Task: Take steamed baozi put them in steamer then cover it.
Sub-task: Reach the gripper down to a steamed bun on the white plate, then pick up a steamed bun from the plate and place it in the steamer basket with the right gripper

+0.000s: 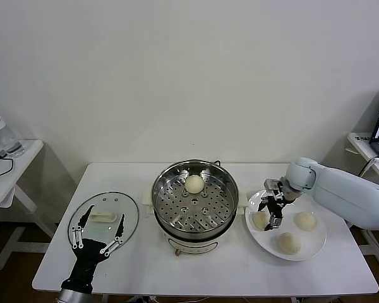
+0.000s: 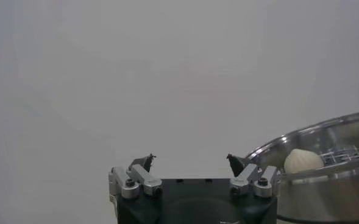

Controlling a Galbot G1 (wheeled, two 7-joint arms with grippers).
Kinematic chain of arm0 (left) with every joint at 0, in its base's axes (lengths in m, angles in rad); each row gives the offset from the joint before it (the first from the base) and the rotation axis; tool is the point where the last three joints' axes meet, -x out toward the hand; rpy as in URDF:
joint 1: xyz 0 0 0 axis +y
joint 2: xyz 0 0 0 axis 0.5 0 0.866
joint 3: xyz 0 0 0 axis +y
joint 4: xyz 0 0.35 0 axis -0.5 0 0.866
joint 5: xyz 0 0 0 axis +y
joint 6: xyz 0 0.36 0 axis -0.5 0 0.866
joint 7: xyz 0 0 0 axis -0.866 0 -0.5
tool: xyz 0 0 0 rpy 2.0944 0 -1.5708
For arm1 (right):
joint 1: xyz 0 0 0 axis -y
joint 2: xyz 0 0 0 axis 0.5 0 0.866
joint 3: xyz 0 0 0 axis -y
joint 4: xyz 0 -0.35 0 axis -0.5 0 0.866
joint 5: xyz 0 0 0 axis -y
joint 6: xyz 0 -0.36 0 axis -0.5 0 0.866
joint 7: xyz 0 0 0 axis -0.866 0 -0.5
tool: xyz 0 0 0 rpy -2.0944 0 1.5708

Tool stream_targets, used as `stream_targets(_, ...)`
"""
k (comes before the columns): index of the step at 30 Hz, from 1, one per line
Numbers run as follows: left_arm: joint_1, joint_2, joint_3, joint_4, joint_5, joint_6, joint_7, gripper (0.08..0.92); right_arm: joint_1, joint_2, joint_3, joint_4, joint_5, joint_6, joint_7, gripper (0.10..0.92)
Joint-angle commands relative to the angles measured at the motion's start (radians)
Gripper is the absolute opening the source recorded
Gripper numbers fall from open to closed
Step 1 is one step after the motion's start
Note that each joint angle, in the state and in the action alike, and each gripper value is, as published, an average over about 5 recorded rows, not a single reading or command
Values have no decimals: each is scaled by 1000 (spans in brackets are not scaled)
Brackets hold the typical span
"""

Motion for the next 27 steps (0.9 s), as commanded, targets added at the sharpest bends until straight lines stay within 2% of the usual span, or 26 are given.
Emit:
stream_targets(1, 1, 0, -7, -2, -6, 4, 1, 823, -3, 9, 0, -7, -10, -4, 5, 741)
stream_targets(8, 1, -1, 5, 4, 0, 3, 2, 823, 120, -38, -11, 70, -24, 0, -48, 686)
stream_targets(14, -5, 2, 14, 1, 2, 3, 3, 823, 346, -50, -79, 107, 4, 20, -144, 679)
stream_targets(20, -8, 5, 21, 0, 3, 0, 5, 823, 574, 18, -176, 147, 134, 16, -182, 686)
stream_targets(27, -14, 4, 32, -2, 6, -4, 4, 823, 715, 198, -270, 181, 325, -46, -184, 687)
